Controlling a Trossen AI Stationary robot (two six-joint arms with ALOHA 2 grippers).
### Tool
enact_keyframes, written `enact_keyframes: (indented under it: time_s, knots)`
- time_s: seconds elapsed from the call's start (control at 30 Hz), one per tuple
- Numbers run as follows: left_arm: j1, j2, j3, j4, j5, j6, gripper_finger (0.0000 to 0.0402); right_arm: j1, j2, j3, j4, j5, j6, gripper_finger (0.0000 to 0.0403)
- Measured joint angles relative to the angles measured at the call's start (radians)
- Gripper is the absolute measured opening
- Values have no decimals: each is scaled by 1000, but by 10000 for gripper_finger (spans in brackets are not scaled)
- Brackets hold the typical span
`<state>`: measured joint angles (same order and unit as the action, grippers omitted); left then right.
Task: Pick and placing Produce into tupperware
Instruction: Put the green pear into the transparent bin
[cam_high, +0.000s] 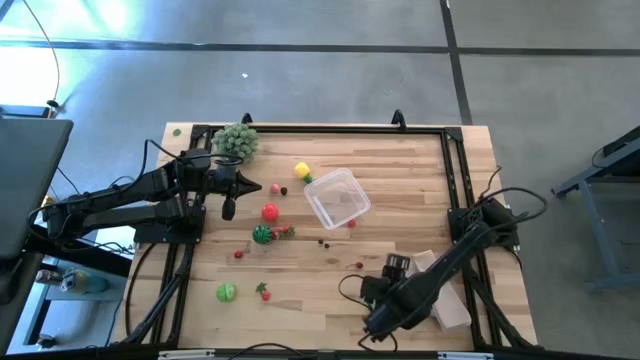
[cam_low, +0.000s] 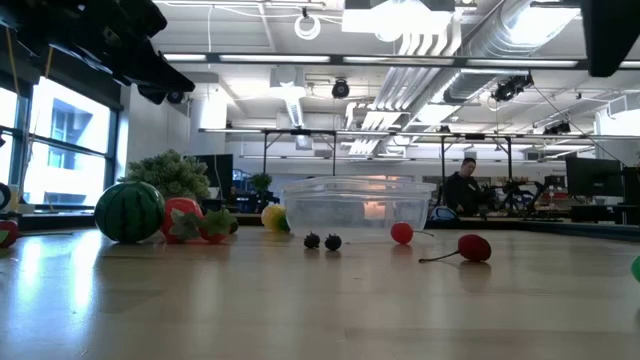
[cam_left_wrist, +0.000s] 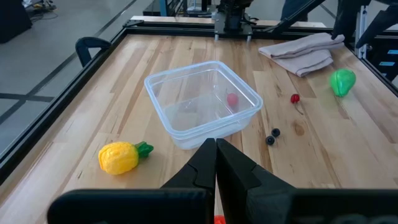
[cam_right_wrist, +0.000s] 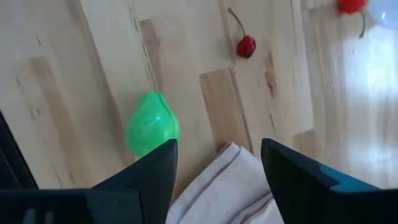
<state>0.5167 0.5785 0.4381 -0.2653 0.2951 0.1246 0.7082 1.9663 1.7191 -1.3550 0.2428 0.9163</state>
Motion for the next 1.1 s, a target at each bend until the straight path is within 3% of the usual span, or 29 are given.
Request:
enact_keyframes:
  time_s: [0.47,0.7,0.87,1.1]
  knots:
    - [0,0,0,0,-2,0,1,-40,-3,0,145,-116,-74,225]
    - [0,0,0,0,-2,0,1,-50,-3,-1,142,-123,-89,225]
    - [0,0,0,0,-2,0,1,-36,-4,-142,304,-165,-82,225]
    - [0,0,0,1,-1,0,1,-26,-34,-202,286,-94,-53,225]
